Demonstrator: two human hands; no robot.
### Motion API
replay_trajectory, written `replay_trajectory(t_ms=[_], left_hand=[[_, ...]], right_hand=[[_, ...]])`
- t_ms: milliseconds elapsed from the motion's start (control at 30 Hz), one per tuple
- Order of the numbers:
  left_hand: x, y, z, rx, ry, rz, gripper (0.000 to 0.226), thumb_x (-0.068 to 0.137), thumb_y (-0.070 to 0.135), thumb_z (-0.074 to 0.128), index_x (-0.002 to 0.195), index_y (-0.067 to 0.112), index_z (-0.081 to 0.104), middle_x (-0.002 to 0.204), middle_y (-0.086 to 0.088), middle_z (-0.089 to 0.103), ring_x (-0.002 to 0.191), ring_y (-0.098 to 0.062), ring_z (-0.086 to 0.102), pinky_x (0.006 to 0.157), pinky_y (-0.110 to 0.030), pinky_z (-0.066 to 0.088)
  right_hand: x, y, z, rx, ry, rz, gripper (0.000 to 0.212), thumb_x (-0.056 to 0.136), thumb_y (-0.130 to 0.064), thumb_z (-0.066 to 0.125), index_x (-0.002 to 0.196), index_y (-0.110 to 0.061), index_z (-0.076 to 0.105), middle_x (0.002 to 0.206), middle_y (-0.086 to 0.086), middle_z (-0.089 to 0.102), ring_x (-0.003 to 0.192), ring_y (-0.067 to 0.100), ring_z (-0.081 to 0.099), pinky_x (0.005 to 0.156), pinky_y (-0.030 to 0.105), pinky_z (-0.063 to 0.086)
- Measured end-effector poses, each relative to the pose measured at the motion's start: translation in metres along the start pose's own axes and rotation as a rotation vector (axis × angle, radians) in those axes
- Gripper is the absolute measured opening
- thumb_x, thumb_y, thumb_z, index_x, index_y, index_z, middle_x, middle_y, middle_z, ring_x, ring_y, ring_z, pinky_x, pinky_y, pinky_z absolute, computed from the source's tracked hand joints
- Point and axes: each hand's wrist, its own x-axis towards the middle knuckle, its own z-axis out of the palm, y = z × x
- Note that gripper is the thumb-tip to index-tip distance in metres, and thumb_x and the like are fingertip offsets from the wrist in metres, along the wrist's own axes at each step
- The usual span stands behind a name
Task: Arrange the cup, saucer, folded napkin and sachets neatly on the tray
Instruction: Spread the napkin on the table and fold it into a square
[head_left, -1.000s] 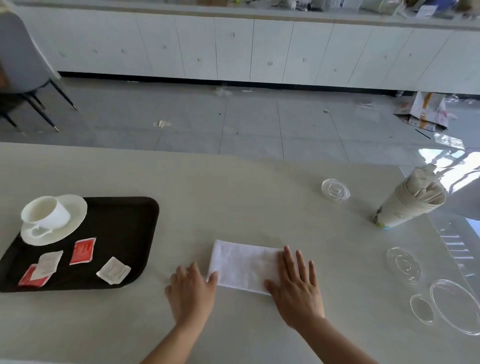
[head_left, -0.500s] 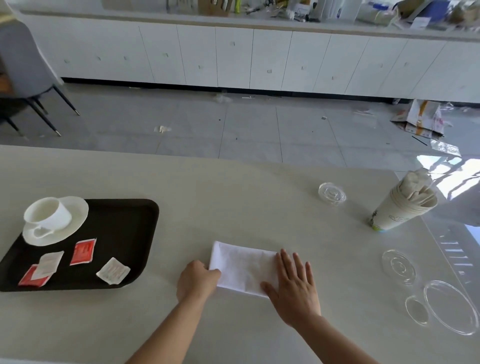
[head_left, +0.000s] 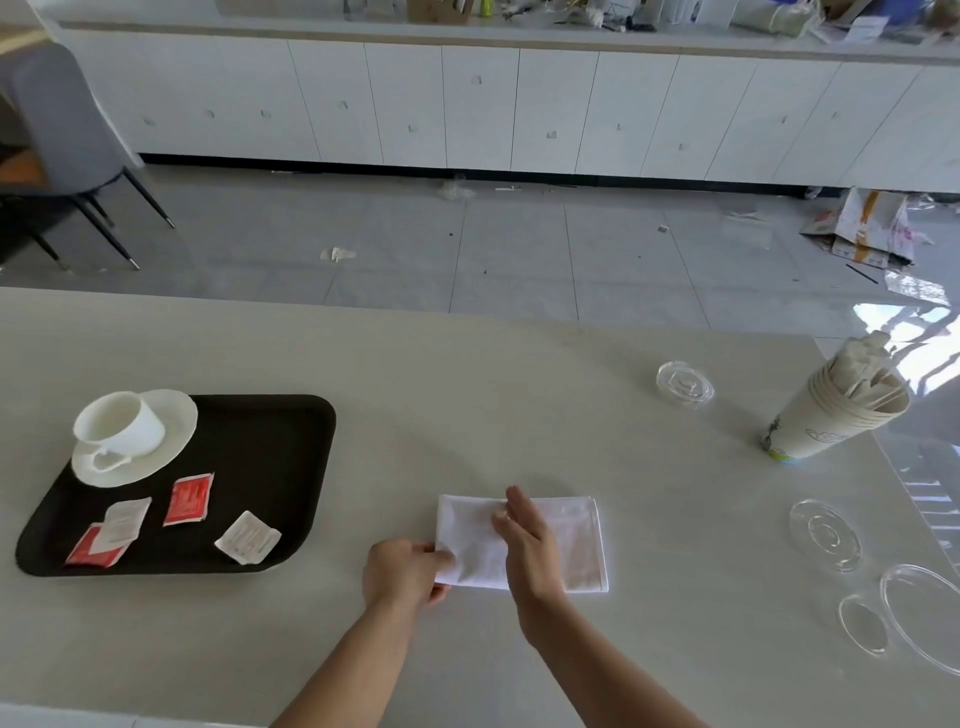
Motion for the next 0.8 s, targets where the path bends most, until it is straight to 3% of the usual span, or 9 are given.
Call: replay_trajectory(t_ms=[133, 233, 367, 500, 567, 667, 733, 800], left_hand=[[-0.002, -0.001, 0.002, -0.092, -0.004, -0.033, 0.010, 0.065, -0.003, 0.071, 0.074, -0.001, 0.068, 0.077, -0.020, 0.071, 0.068, -0.035, 0.069, 0.063, -0.046, 0.062], [-0.008, -0.002, 0.004, -0.142, 0.001, -0.038, 0.019, 0.055, 0.004, 0.069, 0.073, -0.001, 0.066, 0.076, -0.020, 0.071, 0.072, -0.038, 0.069, 0.063, -0.049, 0.061], [-0.014, -0.004, 0.007, -0.134, 0.023, 0.000, 0.005, 0.070, -0.003, 0.067, 0.074, -0.001, 0.067, 0.076, -0.016, 0.071, 0.074, -0.034, 0.069, 0.063, -0.044, 0.062], [-0.016, -0.005, 0.009, -0.106, 0.050, 0.046, 0.001, 0.071, -0.001, 0.066, 0.070, -0.001, 0.065, 0.071, -0.018, 0.070, 0.070, -0.035, 0.069, 0.058, -0.045, 0.062], [-0.015, -0.004, 0.010, -0.060, 0.062, 0.068, 0.003, 0.070, 0.002, 0.065, 0.068, 0.000, 0.065, 0.068, -0.015, 0.070, 0.064, -0.031, 0.069, 0.057, -0.046, 0.061], [-0.014, -0.002, 0.008, 0.064, 0.089, 0.138, 0.001, 0.067, 0.009, 0.065, 0.066, 0.008, 0.065, 0.055, -0.004, 0.067, 0.050, -0.022, 0.067, 0.059, -0.043, 0.060], [-0.013, 0.001, 0.007, 0.150, 0.115, 0.200, 0.003, 0.067, 0.012, 0.064, 0.065, 0.014, 0.065, 0.052, -0.001, 0.066, 0.051, -0.021, 0.067, 0.058, -0.038, 0.055], [-0.011, 0.004, 0.007, 0.191, 0.155, 0.261, 0.006, 0.067, 0.014, 0.065, 0.065, 0.020, 0.066, 0.055, 0.003, 0.068, 0.055, -0.019, 0.067, 0.059, -0.036, 0.056]], right_hand=[[-0.015, 0.012, -0.008, 0.040, -0.004, -0.040, 0.050, 0.097, -0.012, 0.053, 0.146, -0.021, 0.044, 0.147, -0.010, 0.045, 0.134, 0.007, 0.040, 0.107, 0.026, 0.029], [-0.026, 0.025, -0.008, -0.012, -0.028, -0.031, 0.054, 0.096, -0.008, 0.052, 0.147, -0.021, 0.041, 0.147, -0.008, 0.045, 0.132, 0.007, 0.042, 0.107, 0.026, 0.030], [-0.034, 0.032, -0.011, -0.042, -0.033, -0.043, 0.054, 0.096, -0.008, 0.052, 0.147, -0.022, 0.041, 0.144, -0.014, 0.044, 0.135, 0.007, 0.040, 0.109, 0.027, 0.032], [-0.041, 0.038, -0.011, -0.048, -0.076, -0.018, 0.053, 0.093, 0.000, 0.054, 0.142, -0.018, 0.045, 0.141, -0.007, 0.050, 0.121, 0.000, 0.049, 0.098, 0.018, 0.040], [-0.038, 0.033, -0.020, -0.089, 0.006, -0.061, 0.049, 0.093, -0.001, 0.058, 0.139, -0.017, 0.050, 0.136, -0.007, 0.055, 0.122, 0.006, 0.053, 0.101, 0.021, 0.041], [-0.023, 0.016, -0.053, -0.382, 0.303, -0.291, 0.036, 0.088, -0.001, 0.062, 0.119, -0.018, 0.065, 0.117, -0.003, 0.067, 0.100, 0.010, 0.067, 0.081, 0.015, 0.050], [-0.005, 0.011, -0.080, -0.676, 0.471, -0.414, 0.032, 0.085, -0.005, 0.066, 0.115, -0.015, 0.066, 0.115, 0.001, 0.065, 0.098, 0.023, 0.066, 0.080, 0.028, 0.051], [0.008, 0.007, -0.098, -0.857, 0.473, -0.331, 0.037, 0.086, -0.016, 0.069, 0.122, -0.013, 0.061, 0.117, 0.005, 0.062, 0.101, 0.028, 0.061, 0.083, 0.035, 0.050]])
